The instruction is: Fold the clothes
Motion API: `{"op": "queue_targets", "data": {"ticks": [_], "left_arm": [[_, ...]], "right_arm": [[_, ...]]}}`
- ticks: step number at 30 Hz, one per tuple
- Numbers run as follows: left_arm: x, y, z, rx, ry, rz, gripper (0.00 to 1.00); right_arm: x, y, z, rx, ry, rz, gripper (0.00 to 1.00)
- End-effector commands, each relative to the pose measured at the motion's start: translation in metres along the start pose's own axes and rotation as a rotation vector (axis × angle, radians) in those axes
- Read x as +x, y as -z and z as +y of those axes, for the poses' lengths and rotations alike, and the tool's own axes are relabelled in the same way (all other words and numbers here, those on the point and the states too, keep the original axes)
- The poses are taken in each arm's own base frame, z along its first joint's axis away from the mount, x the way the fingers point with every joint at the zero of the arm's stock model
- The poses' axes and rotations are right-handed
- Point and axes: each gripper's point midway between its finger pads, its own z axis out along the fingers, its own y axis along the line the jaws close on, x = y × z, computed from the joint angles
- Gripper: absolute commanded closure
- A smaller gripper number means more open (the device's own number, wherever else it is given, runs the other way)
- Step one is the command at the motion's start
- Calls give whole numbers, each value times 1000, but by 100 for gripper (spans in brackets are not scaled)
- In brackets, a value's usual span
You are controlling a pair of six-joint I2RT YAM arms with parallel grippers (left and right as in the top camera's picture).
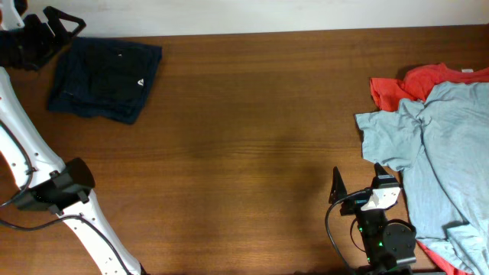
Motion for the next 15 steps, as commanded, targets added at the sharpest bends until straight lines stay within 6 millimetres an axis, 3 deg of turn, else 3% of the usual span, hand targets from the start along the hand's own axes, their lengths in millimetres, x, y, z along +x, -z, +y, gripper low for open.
{"op": "queue_targets", "data": {"ticks": [1,3,6,12,15], "left_arm": [[1,-2,-4,2,-10,5,1],[0,10,-15,-31,-39,-20,1],[1,50,-47,-143,-113,-94,0],[18,146,-151,-161,-308,-304,1],[35,194,-189,-133,-374,-401,1]], "right_arm": [[1,0,-5,27,6,0,1],[1,0,-5,27,6,0,1],[1,0,-5,27,6,0,1],[1,0,-5,27,6,0,1],[1,0,-5,27,6,0,1]]}}
